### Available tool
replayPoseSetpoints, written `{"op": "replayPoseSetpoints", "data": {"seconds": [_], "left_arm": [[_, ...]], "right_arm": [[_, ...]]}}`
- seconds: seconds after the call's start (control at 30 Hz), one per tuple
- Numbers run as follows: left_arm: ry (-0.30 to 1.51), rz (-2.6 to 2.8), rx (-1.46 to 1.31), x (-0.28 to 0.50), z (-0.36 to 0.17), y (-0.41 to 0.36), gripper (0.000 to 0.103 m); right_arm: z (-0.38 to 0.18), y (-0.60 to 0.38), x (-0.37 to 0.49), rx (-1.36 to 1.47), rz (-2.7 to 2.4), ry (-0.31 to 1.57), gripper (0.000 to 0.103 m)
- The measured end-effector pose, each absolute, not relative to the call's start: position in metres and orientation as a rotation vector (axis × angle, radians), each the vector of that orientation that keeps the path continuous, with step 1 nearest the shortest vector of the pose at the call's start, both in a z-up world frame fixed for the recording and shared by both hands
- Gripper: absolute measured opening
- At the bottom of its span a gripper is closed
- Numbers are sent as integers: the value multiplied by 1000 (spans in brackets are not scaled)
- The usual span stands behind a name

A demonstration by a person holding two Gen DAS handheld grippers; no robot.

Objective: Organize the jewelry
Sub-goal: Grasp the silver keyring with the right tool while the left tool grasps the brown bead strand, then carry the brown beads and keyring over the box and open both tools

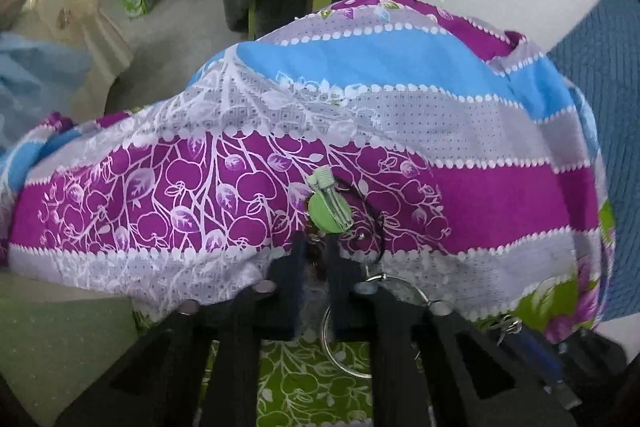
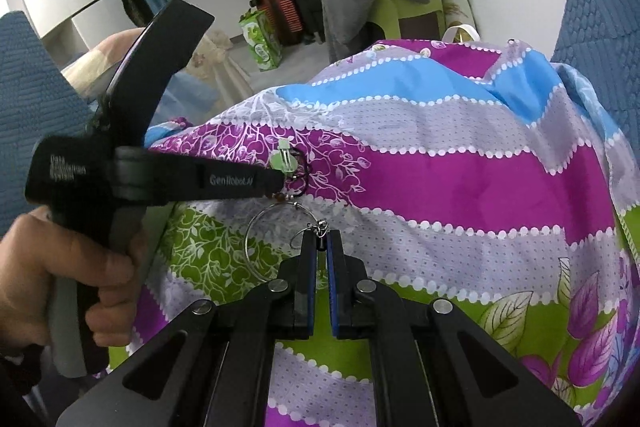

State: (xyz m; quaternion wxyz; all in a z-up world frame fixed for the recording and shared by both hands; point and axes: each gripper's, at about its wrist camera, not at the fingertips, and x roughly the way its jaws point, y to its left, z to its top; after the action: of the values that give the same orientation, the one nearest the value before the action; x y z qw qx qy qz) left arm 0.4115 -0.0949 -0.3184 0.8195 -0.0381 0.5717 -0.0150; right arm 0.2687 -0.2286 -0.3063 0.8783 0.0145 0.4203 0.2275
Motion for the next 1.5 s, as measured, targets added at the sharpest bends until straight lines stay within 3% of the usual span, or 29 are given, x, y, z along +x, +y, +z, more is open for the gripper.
{"op": "replayPoseSetpoints", "data": {"seconds": [0.27, 0.67, 1.5], "left_arm": [[1191, -90, -102, 399, -306, -101, 5], [1107, -203, -161, 355, -240, -99, 5], [920, -208, -170, 290, -67, -25, 5]], "right_arm": [[-294, -229, 267, 33, 465, 842, 3], [-266, -229, 254, 44, 438, 803, 3], [-104, -172, 213, -56, 451, 620, 3]]}}
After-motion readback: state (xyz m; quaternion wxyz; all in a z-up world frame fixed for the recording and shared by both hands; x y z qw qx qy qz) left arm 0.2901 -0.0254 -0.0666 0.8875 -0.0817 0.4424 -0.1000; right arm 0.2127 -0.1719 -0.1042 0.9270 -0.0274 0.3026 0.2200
